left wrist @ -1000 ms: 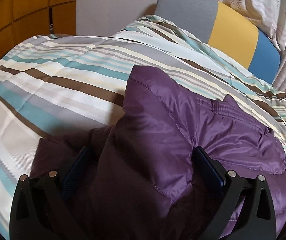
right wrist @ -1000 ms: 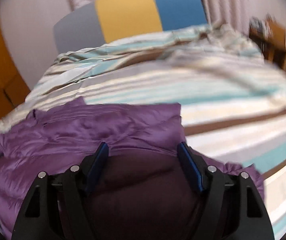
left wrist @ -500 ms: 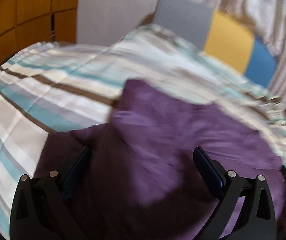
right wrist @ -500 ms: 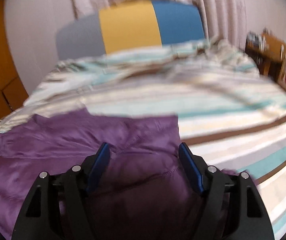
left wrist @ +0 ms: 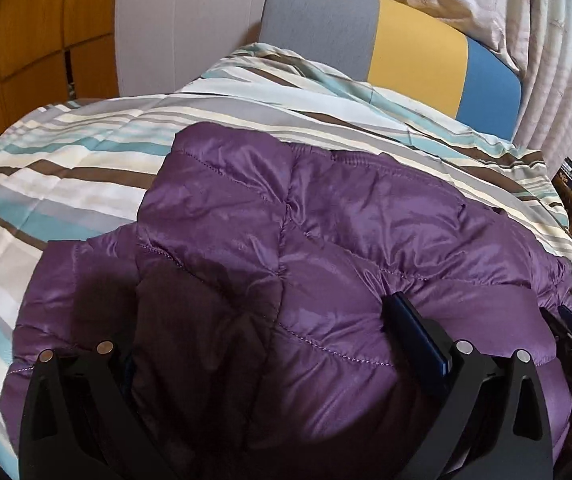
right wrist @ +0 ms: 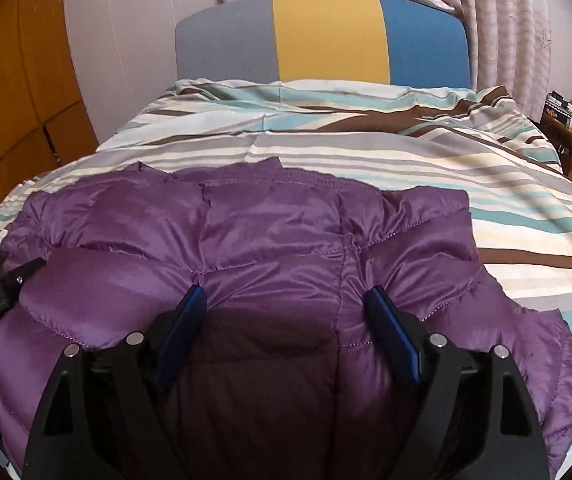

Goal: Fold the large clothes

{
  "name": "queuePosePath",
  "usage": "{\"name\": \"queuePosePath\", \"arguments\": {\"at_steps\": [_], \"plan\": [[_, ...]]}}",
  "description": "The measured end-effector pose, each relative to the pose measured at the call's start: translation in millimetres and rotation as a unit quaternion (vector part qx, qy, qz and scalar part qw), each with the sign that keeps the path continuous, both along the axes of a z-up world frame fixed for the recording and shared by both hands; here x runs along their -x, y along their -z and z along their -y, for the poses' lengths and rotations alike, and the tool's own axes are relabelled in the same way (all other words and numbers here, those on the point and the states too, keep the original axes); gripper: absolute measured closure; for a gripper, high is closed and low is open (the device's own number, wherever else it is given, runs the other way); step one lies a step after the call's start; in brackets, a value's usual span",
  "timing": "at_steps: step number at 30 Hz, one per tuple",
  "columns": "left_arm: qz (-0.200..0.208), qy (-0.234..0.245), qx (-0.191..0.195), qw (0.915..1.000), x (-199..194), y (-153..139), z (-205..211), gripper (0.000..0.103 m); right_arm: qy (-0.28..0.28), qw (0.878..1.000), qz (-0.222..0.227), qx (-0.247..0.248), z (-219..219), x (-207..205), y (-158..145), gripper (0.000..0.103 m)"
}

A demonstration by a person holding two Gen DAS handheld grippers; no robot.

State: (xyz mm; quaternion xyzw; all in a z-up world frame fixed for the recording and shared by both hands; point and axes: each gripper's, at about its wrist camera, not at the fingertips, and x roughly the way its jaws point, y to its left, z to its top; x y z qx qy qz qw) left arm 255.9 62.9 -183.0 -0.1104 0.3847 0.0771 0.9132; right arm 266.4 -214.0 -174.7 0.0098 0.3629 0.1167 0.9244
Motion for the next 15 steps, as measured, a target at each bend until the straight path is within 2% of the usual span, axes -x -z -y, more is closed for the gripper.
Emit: {"name": "queuePosePath", "arguments": {"at_steps": [3,6,11,15], "plan": [[0.002,0.0,0.0,1.0,3,-2,2,0.003,0.001,1.0,0.002,0.006,-1,0,1,0.021],[0.009,-0.004,0.023,0.9997,19,-12,-5,0.003,0.002,1.0,0.001,0.005,-1,-1,1,0.02],[0.049,-0.071,0.045,0.9953,71,-25,-34,0.003,0.003,1.0,0.002,0.004,1,0,1,0.02],[0.049,-0.083,0.064,0.9933,101,-23,-56,0.003,0.008,1.0,0.01,0.008,1,4,-2,0.019]]}}
